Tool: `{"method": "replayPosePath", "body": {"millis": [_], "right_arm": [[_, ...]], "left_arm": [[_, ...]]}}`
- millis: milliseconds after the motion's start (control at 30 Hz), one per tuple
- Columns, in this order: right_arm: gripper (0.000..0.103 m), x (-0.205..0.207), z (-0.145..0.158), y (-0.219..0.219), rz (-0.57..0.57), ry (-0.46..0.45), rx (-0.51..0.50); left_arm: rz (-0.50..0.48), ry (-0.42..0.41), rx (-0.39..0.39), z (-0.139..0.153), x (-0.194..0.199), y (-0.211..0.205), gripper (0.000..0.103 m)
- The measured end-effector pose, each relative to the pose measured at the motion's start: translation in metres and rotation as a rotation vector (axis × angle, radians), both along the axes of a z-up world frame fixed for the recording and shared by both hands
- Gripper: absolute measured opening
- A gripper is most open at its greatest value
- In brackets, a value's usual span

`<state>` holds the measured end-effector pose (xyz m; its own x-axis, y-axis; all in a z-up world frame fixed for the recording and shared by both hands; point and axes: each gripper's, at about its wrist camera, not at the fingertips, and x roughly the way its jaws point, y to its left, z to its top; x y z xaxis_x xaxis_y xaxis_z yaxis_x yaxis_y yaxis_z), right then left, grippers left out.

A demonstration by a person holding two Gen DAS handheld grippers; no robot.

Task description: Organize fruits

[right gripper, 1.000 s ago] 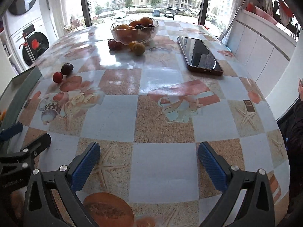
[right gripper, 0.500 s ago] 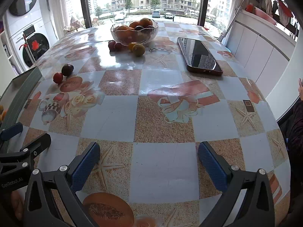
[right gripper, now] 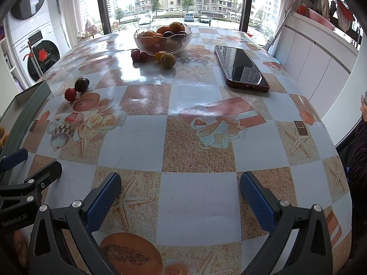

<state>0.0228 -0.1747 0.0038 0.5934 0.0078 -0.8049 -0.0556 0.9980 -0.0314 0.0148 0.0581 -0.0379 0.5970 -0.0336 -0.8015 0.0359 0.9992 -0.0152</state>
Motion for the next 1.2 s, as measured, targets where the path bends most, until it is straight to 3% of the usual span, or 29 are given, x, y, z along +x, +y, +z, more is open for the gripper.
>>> {"method": "replayPosePath", "body": {"millis": [867,1000,1200], "right_arm": [[0.103,0.003,0.001,0.001,0.006,0.020,-0.006],[0.103,0.025,0.007,0.002,0.042,0.163,0.014],[0.103,0.077,0.035,0.002,0.052,0.137,0.143]], "left_arm": [[0.000,0.000,0.000,0.000,0.000,0.000,0.103],[0.000,0.000,0.000,0.000,0.000,0.000,0.103],[0.000,0.000,0.000,0.000,0.000,0.000,0.103]]}}
